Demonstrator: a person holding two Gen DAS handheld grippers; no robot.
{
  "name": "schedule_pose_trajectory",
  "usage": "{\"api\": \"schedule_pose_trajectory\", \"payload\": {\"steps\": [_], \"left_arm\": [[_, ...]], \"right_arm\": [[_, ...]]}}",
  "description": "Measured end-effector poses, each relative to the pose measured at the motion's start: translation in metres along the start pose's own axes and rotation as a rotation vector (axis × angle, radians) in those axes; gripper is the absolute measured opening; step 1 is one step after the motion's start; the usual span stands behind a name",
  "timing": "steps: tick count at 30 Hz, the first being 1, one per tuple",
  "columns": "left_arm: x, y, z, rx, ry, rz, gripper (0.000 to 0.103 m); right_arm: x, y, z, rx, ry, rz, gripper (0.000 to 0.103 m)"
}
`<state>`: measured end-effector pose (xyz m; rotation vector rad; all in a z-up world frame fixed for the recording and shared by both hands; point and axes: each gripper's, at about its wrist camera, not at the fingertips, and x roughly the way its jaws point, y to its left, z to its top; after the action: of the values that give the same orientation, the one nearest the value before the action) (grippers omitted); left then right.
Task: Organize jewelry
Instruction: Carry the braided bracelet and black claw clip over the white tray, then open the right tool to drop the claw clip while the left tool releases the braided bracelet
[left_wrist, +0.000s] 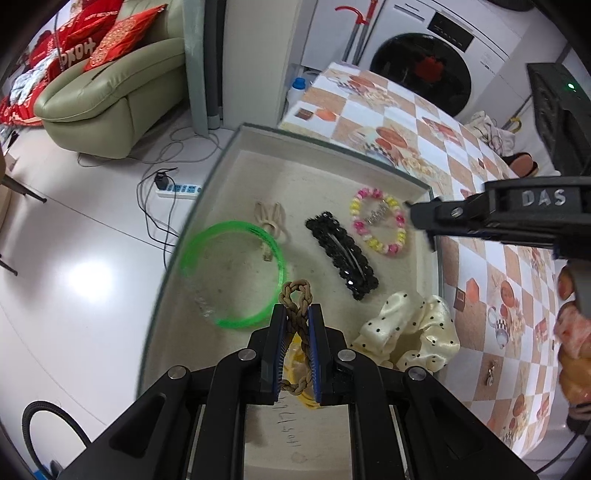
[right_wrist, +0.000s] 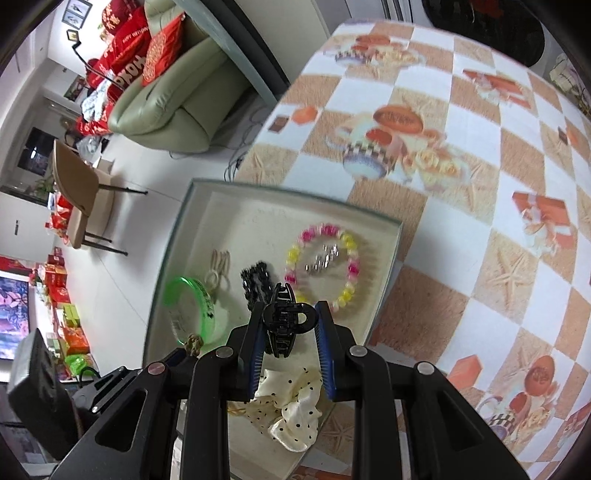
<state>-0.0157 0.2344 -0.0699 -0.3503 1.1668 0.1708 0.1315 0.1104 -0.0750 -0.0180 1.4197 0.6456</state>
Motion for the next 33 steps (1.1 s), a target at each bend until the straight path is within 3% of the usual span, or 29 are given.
{"api": "schedule_pose_trajectory", "payload": {"steps": [9, 21, 29, 33], "left_arm": [[0.020, -0.009, -0.004, 0.027, 0.043, 0.033, 0.017], [0.026, -0.011, -0.008, 0.044, 0.063, 0.057, 0.017], [0.026, -0.011, -0.006, 0.038, 0.073, 0.054, 0.017], [0.022, -0.012, -0.007, 0.040, 0.073, 0.063, 0.017]], "right_arm": [[0.030, -0.006, -0.014, 0.027, 0.074, -0.020, 0.028], [0.049, -0.014, -0.016, 0.068, 0.102, -0.024, 0.029], [0.050, -0.009, -0.013, 0.082, 0.118, 0.016, 0.044], [0.043, -0.005, -0.014, 0.092, 0.100, 0.056, 0.059]]}}
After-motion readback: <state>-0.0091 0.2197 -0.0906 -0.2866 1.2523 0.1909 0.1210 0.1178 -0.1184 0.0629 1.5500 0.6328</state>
